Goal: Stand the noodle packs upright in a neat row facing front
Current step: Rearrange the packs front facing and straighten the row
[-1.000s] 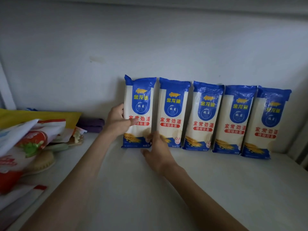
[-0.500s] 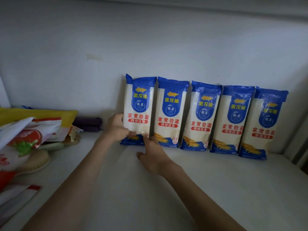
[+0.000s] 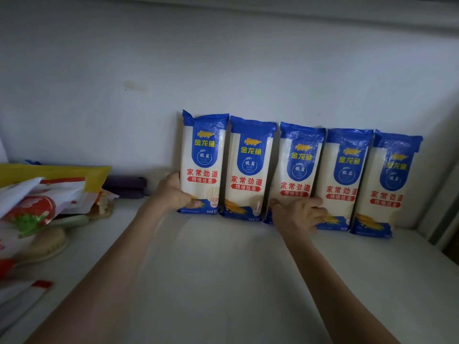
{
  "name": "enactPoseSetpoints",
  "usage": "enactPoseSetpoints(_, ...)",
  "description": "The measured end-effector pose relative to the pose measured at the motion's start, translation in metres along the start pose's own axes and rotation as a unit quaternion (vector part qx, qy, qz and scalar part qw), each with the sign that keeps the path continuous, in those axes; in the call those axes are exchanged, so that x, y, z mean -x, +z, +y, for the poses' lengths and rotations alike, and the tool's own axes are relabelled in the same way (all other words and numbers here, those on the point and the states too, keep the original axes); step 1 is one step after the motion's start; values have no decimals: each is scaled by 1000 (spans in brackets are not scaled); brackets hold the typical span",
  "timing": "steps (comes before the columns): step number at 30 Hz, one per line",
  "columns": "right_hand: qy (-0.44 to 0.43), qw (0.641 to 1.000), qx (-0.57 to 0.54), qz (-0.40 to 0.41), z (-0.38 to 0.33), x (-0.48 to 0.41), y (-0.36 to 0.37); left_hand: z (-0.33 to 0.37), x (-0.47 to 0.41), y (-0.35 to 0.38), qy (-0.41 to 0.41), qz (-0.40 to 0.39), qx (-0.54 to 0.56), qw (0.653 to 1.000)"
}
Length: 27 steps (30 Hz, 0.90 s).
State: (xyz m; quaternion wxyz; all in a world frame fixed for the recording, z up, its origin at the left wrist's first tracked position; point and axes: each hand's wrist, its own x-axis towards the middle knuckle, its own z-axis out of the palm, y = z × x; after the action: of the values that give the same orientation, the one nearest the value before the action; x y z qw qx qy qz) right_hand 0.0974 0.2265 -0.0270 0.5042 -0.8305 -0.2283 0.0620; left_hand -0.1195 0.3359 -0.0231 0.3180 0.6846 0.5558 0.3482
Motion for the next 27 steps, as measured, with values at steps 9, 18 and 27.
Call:
enactPoseSetpoints(9,-47,999,-1,-6,8,-4,6,6,4,24,-10,79,5,997)
enactPoseSetpoints(18,-67,994,43,-70,9,-17,-2,6,4,26,-8,77,-4,997)
enactPoseSetpoints(27,19,992,109,-62,14,-59,-58,6,4,27,-8,78,-11,997)
